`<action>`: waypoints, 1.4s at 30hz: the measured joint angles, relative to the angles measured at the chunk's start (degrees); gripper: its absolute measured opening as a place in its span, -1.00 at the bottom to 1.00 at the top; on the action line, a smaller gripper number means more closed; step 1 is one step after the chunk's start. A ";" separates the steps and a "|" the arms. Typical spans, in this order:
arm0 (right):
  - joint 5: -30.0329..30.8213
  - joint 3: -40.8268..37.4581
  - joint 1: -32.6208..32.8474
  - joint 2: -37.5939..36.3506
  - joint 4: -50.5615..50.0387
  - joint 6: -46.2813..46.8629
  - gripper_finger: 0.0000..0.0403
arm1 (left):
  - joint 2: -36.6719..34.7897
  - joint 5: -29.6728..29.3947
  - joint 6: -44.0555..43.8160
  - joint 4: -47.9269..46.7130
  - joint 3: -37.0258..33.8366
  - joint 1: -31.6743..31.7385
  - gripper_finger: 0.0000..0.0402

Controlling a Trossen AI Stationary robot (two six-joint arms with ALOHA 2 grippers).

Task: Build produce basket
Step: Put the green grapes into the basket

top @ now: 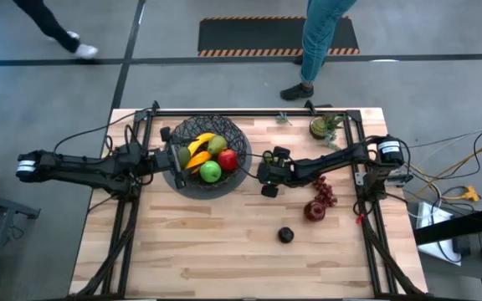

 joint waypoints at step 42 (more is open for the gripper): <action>6.31 -0.04 2.91 -26.08 0.01 -0.14 -0.96 | -0.04 0.00 0.00 -0.04 -0.04 0.00 0.61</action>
